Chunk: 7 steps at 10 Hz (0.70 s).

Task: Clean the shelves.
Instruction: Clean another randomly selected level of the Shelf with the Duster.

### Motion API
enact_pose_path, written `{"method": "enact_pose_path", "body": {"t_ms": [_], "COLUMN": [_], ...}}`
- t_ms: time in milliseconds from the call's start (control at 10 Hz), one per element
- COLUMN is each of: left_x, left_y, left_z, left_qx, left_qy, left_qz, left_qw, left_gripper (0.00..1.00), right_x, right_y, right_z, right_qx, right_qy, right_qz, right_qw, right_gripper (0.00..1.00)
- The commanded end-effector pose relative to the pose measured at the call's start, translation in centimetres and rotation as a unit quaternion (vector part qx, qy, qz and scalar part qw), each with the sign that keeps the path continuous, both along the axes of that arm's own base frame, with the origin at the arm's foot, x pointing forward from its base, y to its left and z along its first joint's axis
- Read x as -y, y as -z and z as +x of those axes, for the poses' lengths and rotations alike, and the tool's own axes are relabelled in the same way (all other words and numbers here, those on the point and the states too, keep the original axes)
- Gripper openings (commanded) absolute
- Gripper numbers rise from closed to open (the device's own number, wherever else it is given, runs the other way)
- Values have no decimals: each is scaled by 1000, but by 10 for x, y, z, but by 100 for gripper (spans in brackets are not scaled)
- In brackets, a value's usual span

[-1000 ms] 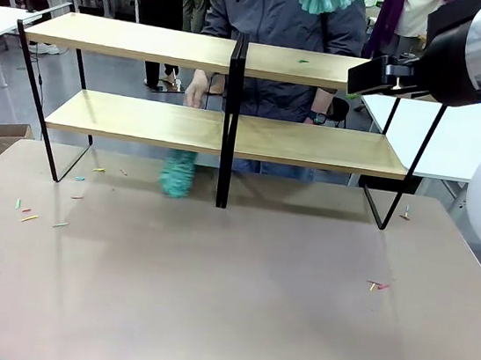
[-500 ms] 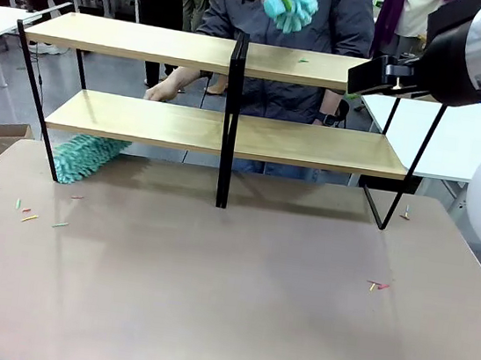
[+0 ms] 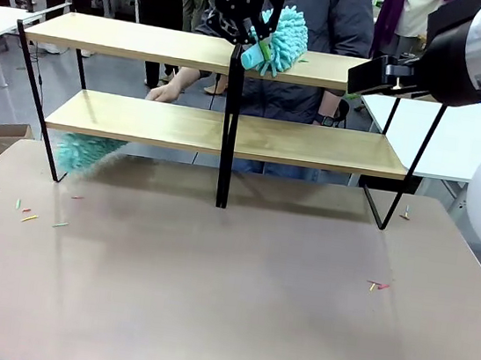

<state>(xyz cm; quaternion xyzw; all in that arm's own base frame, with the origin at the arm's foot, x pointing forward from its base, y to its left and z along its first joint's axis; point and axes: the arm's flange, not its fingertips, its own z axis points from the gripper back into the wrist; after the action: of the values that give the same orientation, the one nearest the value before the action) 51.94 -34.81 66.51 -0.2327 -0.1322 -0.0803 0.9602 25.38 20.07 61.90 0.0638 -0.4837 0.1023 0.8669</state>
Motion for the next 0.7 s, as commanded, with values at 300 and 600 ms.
{"method": "enact_pose_path", "body": {"t_ms": [300,600], "left_x": [23,37], "left_y": [-4,-10], "left_z": [-9,-9], "left_qx": [-21,-71], "left_qy": [139,221], "left_qz": [-37,-30], "left_qw": [989,972], "left_gripper": [11,11], "right_x": [0,0], "right_y": [0,0], "right_z": [1,1], "right_qx": [0,0], "right_qy": [-1,-1], "right_qz": [2,2], "right_qw": [1000,1000], "right_gripper": [100,100]}}
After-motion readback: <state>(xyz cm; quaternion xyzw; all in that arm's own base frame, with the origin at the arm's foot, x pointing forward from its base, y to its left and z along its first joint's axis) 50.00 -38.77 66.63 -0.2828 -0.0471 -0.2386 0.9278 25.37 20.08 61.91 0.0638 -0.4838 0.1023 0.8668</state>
